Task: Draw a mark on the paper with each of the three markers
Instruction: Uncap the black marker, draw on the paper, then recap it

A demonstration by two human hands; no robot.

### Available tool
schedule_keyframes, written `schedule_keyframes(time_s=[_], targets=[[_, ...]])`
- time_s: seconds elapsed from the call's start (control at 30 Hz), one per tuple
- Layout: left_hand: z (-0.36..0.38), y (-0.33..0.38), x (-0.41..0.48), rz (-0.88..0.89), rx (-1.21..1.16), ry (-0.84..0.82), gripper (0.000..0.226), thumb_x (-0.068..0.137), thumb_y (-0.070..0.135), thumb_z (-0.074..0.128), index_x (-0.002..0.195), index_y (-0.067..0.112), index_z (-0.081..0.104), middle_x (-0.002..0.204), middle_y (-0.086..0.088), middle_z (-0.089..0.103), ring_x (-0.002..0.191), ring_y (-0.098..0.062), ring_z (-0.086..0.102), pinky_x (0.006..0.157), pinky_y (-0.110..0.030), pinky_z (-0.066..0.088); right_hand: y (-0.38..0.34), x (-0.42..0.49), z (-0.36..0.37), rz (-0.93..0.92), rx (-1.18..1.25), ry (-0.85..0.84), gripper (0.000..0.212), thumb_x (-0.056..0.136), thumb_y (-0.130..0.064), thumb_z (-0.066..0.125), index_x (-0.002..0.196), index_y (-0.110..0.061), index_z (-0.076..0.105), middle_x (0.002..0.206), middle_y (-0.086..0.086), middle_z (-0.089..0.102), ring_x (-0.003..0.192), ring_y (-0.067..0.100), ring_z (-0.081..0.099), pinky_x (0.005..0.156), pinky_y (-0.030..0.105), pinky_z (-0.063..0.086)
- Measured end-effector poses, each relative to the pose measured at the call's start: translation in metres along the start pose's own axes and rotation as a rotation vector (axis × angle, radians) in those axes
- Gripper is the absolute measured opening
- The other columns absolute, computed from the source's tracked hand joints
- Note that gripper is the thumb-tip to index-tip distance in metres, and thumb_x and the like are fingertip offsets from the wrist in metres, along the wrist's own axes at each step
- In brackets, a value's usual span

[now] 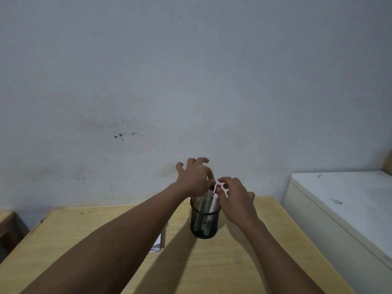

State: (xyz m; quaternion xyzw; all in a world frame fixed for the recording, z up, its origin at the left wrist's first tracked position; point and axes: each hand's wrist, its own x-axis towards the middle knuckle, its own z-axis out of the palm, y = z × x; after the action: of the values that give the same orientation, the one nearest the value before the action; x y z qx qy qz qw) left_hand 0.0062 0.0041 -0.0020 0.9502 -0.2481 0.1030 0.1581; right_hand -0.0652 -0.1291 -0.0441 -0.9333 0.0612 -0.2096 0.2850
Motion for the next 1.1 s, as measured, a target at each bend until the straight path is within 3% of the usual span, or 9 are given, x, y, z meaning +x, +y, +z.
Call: schedule_keyframes(time_s=[0.2,0.33,0.4,0.47,0.57,0.63,0.77,1.03,1.1], targets=[[-0.043,-0.004,-0.010,-0.086,-0.128,0.131,0.018,0.095,0.041,0.057,0.094,0.033,0.074,0.157,0.008,0.032,0.144,-0.022,0.021,0.112,-0.056,0.014,-0.016,-0.006,-0.017,-0.020,0.261,0.135,0.033,0.101,-0.041,0.053,0.132,-0.031,0.058,0.119,-0.009,0.059,0.107,0.014,0.061,0.108,0.048,0.030],[-0.090,-0.008,-0.034,-0.172,-0.327,0.275,0.022,0.095,0.042,0.057,0.077,0.037,0.066,0.153,0.009,0.039,0.139,-0.020,0.034,0.107,-0.051,0.019,-0.037,-0.012,-0.031,-0.048,0.404,-0.011,0.041,0.085,-0.064,0.061,0.120,-0.043,0.060,0.106,-0.013,0.071,0.097,0.009,0.068,0.102,0.050,0.044],[-0.110,-0.011,-0.049,-0.238,-0.497,0.333,0.025,0.093,0.049,0.056,0.072,0.037,0.064,0.150,0.011,0.042,0.136,-0.018,0.039,0.109,-0.050,0.023,-0.052,-0.018,-0.037,-0.031,0.503,-0.113,0.044,0.082,-0.055,0.073,0.119,-0.033,0.064,0.095,-0.007,0.076,0.089,0.013,0.072,0.090,0.045,0.055],[-0.121,-0.020,-0.065,-0.285,-0.651,0.371,0.031,0.081,0.063,0.052,0.075,0.036,0.064,0.145,0.006,0.048,0.136,-0.022,0.042,0.112,-0.057,0.027,-0.068,-0.023,-0.044,-0.018,0.640,-0.105,0.031,0.088,-0.029,0.077,0.114,-0.015,0.070,0.088,0.001,0.078,0.080,0.019,0.073,0.074,0.037,0.059],[-0.120,-0.039,-0.091,-0.350,-0.736,0.361,0.040,0.074,0.068,0.044,0.069,0.028,0.051,0.098,-0.013,0.059,0.100,-0.039,0.054,0.103,-0.069,0.035,-0.096,-0.034,-0.055,0.074,1.059,-0.072,0.012,0.091,-0.016,0.073,0.100,-0.008,0.074,0.084,0.006,0.077,0.072,0.017,0.066,0.065,0.030,0.049],[-0.125,-0.031,-0.120,-0.333,-0.684,0.321,0.033,0.089,0.053,0.039,0.069,0.026,0.041,0.082,-0.006,0.048,0.079,-0.030,0.044,0.093,-0.061,0.039,-0.116,-0.042,-0.058,0.097,1.248,-0.108,0.011,0.092,-0.021,0.072,0.097,-0.011,0.074,0.082,0.004,0.074,0.069,0.016,0.063,0.065,0.031,0.047],[-0.124,-0.023,-0.156,-0.266,-0.570,0.349,0.034,0.106,0.037,0.026,0.102,0.018,0.053,0.122,0.003,0.048,0.107,-0.021,0.047,0.102,-0.046,0.028,-0.154,-0.061,-0.053,0.015,1.197,-0.171,0.014,0.093,-0.029,0.072,0.089,-0.017,0.077,0.075,0.002,0.070,0.064,0.014,0.061,0.064,0.031,0.047],[-0.131,-0.038,-0.195,-0.235,-0.550,0.450,0.043,0.106,0.037,0.028,0.074,0.025,0.054,0.129,0.007,0.045,0.119,-0.015,0.046,0.101,-0.045,0.026,-0.181,-0.084,-0.044,-0.043,1.217,-0.239,0.016,0.089,-0.022,0.077,0.086,-0.006,0.077,0.067,0.005,0.065,0.058,0.014,0.052,0.060,0.027,0.045],[-0.135,-0.045,-0.200,-0.286,-0.613,0.410,0.038,0.101,0.044,0.031,0.079,0.025,0.055,0.121,0.012,0.046,0.112,-0.017,0.047,0.099,-0.047,0.034,-0.186,-0.086,-0.041,-0.085,1.188,-0.235,0.012,0.090,-0.017,0.076,0.084,-0.006,0.077,0.065,0.005,0.064,0.058,0.014,0.052,0.059,0.026,0.046]])
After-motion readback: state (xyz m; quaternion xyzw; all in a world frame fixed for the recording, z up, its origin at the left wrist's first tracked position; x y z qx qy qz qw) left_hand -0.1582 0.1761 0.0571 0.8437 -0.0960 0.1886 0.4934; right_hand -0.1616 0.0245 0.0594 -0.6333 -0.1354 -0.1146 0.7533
